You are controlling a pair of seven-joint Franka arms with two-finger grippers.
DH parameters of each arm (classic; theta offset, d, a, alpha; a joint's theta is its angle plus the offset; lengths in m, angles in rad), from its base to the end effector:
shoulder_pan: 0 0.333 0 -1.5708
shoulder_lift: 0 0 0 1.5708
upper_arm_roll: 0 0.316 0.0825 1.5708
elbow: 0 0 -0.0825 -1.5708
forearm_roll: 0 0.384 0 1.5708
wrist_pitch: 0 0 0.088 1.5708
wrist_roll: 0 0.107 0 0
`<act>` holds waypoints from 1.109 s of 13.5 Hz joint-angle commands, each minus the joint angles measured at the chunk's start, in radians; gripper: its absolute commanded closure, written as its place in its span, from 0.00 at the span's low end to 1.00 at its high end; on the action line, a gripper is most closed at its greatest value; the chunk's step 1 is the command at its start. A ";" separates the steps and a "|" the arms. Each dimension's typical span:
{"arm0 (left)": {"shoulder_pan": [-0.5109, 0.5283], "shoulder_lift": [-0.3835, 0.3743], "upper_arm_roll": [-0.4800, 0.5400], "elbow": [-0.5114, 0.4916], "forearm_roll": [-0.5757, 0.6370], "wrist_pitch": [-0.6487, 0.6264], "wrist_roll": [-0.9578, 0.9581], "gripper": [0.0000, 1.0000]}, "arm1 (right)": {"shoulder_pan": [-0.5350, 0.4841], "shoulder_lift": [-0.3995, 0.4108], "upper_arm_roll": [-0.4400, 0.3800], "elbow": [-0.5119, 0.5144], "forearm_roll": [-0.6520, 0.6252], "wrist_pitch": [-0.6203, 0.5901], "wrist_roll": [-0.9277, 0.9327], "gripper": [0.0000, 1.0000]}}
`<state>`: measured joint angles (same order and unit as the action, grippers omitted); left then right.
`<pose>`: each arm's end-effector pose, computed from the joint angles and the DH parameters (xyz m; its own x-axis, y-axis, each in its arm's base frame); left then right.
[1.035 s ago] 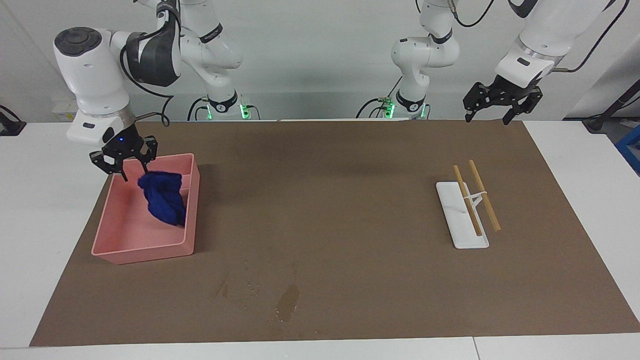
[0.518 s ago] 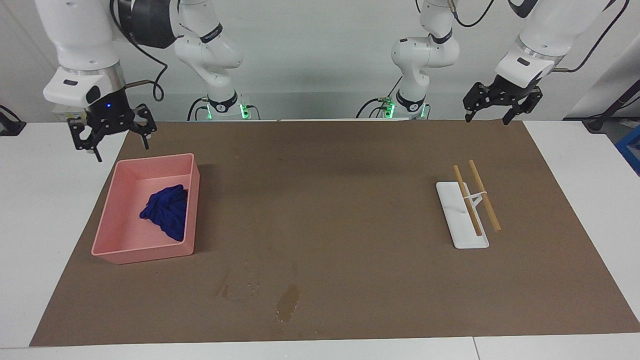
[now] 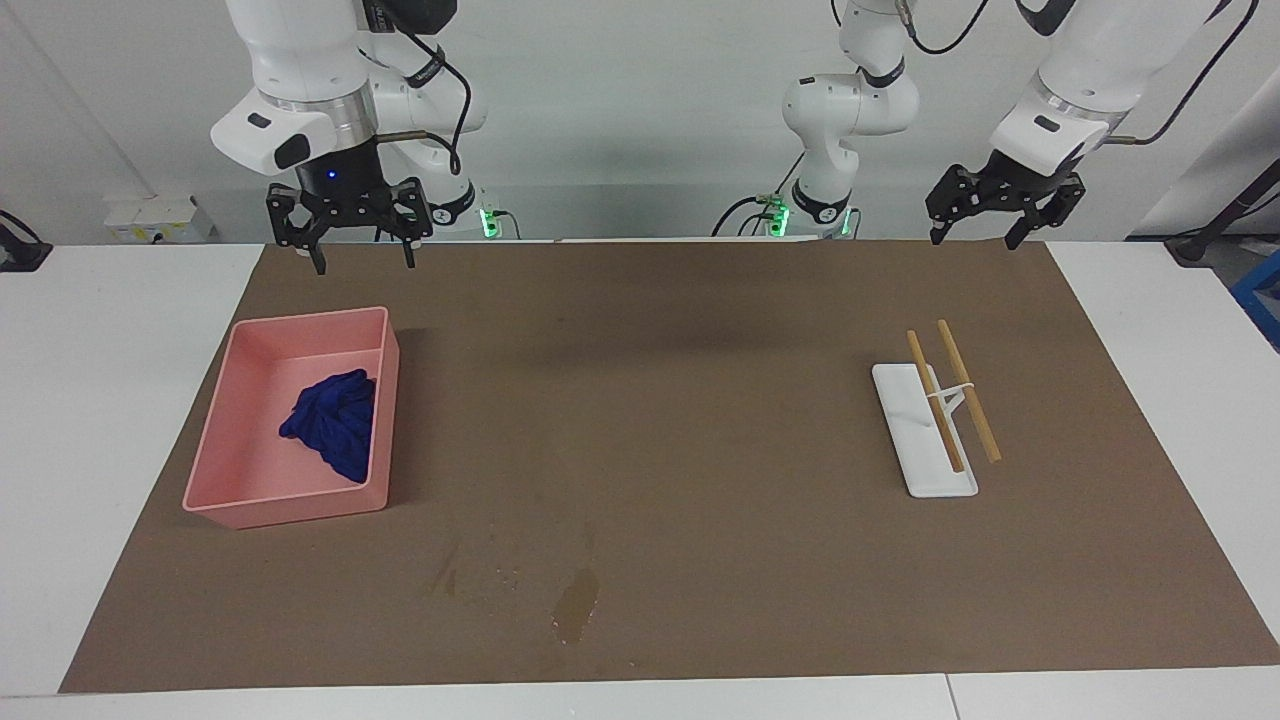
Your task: Wipe water with towel using both arms
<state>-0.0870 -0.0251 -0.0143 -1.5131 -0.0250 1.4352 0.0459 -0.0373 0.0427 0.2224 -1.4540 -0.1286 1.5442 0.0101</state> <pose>0.5296 -0.0569 0.6535 0.9874 -0.1498 -0.0516 -0.1486 -0.9885 0.0269 0.5588 0.0872 0.6545 0.9842 0.1699 0.0499 0.1632 -0.9795 0.1180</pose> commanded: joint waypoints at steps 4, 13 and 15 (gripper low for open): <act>0.006 -0.032 0.001 -0.036 -0.006 0.004 0.008 0.00 | -0.044 0.022 0.002 0.029 0.056 -0.032 0.005 0.00; 0.006 -0.032 0.001 -0.036 -0.006 0.004 0.008 0.00 | -0.024 0.014 0.002 0.020 0.172 -0.061 0.196 0.00; 0.004 -0.032 0.001 -0.036 -0.006 0.004 0.008 0.00 | -0.044 0.013 -0.002 0.021 0.172 -0.058 0.145 0.00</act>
<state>-0.0870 -0.0251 -0.0143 -1.5132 -0.0250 1.4352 0.0459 -0.0531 0.0519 0.2191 -1.4490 0.0220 1.4994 0.1967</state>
